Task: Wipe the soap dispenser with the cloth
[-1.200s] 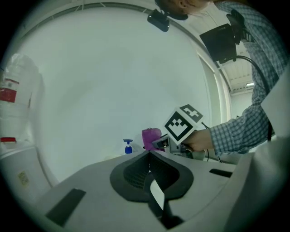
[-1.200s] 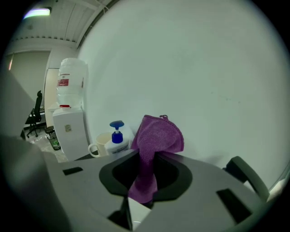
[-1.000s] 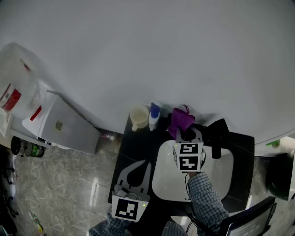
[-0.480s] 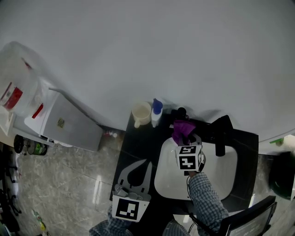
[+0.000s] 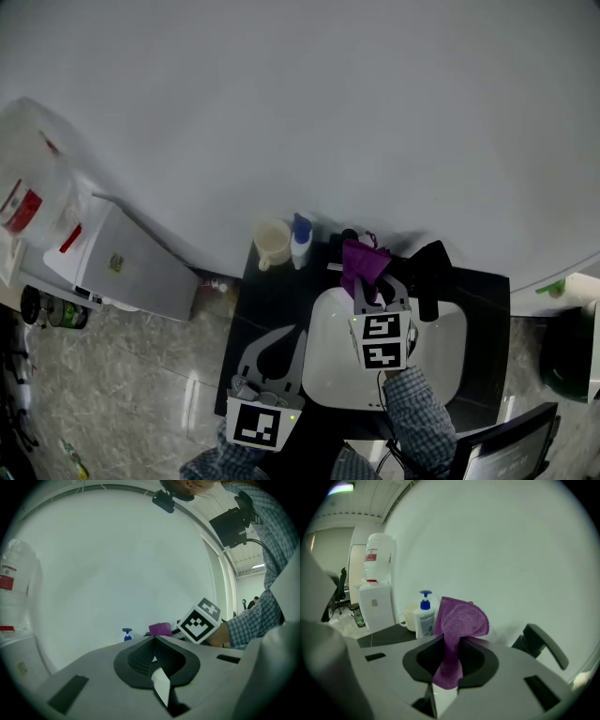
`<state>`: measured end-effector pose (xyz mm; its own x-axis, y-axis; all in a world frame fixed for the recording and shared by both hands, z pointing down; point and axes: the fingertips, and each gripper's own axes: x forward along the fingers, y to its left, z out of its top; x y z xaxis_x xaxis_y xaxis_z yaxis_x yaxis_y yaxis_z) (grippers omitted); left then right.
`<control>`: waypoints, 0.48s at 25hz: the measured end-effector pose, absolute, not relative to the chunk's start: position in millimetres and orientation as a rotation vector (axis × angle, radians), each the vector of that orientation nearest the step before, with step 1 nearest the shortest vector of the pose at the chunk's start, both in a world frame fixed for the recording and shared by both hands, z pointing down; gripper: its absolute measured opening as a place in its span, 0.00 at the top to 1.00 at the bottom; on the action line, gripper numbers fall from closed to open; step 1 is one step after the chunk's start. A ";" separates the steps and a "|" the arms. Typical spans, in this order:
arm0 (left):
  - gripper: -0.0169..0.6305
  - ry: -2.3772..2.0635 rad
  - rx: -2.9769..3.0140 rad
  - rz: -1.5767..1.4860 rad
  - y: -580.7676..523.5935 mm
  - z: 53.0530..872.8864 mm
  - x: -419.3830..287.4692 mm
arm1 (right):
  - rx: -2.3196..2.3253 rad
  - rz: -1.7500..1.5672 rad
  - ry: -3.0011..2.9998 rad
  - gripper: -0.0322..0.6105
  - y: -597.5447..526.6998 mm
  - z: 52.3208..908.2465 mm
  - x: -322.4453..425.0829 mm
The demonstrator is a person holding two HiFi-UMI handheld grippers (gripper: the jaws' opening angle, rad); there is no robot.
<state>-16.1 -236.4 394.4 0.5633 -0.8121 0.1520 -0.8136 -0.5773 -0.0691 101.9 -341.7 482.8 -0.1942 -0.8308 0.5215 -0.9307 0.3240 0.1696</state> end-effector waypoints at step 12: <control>0.97 -1.450 2.766 0.295 -235.5 397.3 -19.2 | 1.553 0.163 -2.044 0.83 -396.2 461.7 101.5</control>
<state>-19.2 -235.5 397.3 0.5549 -0.8147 0.1685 -0.8156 -0.5726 -0.0826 101.5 -396.2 461.7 -0.1706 -0.8496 0.4990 -0.9181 0.3210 0.2326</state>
